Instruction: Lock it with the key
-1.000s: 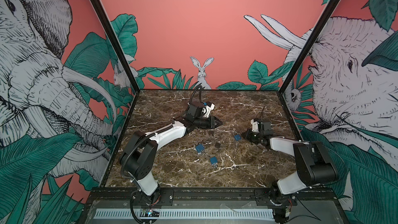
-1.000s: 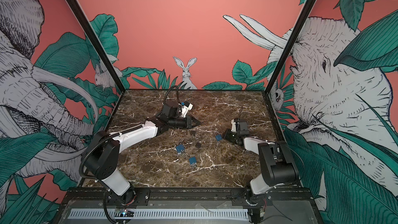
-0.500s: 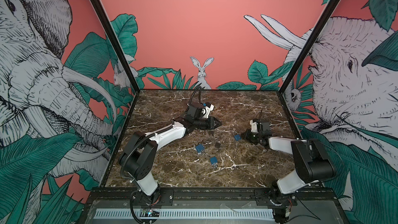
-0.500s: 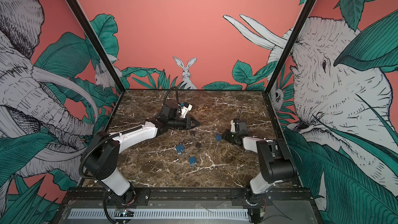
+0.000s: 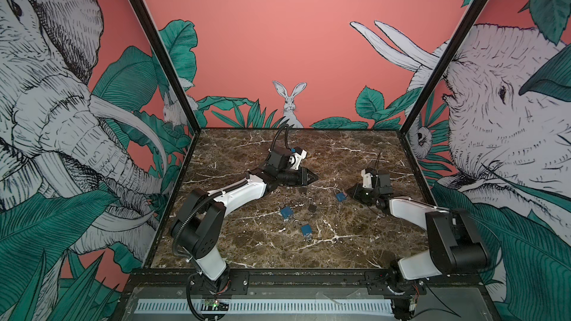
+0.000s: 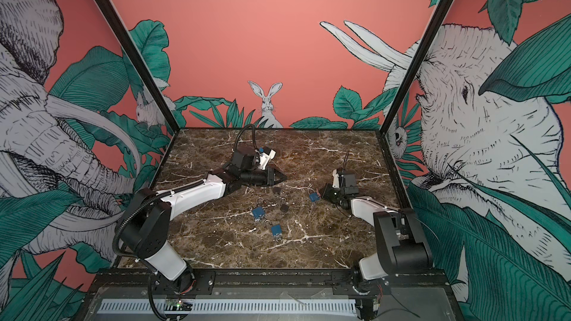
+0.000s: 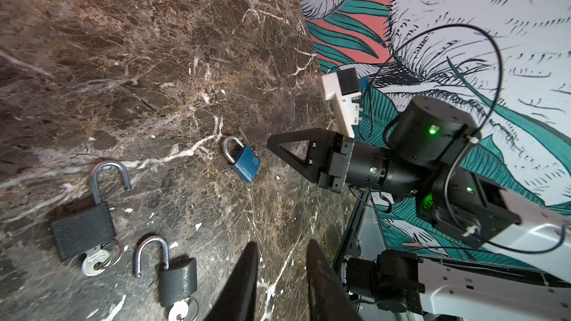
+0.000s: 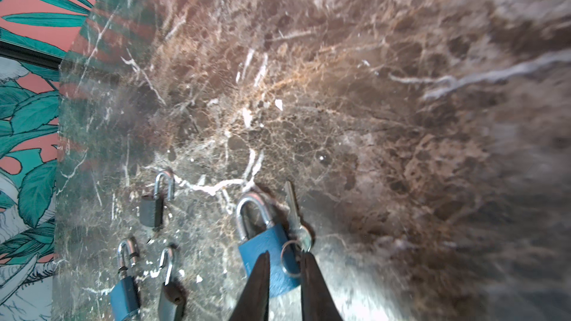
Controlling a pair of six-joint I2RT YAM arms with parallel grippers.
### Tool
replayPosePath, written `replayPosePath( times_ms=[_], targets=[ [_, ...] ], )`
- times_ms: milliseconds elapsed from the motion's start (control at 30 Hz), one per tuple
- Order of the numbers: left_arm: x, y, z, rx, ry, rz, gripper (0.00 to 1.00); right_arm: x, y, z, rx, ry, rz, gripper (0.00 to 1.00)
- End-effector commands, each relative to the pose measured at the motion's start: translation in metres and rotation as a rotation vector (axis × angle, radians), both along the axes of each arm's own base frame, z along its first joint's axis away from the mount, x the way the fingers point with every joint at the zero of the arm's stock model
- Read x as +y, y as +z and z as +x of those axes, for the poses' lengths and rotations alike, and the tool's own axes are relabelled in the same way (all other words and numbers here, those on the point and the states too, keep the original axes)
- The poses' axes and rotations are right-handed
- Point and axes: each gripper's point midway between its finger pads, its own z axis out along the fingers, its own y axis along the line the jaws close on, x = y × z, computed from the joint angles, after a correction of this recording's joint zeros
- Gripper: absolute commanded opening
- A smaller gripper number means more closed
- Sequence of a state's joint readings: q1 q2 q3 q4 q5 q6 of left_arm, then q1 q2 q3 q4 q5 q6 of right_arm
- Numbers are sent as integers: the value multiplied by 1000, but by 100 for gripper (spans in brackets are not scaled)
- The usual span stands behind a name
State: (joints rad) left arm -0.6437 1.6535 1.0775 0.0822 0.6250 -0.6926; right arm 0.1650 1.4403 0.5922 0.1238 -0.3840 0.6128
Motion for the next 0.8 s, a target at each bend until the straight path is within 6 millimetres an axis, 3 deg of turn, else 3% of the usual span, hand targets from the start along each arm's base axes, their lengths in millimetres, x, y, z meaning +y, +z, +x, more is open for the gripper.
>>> replayPosePath(
  times_ms=[0, 167, 333, 533, 767],
  targets=[
    [7, 20, 2, -59, 24, -32, 30, -4, 20, -1, -42, 0, -42, 20],
    [30, 14, 13, -73, 122, -3, 30, -2, 43, -22, -75, 32, -101, 20],
    [62, -2, 18, -76, 228, 48, 30, 17, 59, -54, -109, 135, -222, 21],
    [107, -25, 18, -19, 356, 79, 30, 45, 59, -91, -95, 229, -278, 23],
    [145, -30, 14, -6, 433, 99, 30, 86, 56, -117, -123, 302, -362, 32]
  ],
)
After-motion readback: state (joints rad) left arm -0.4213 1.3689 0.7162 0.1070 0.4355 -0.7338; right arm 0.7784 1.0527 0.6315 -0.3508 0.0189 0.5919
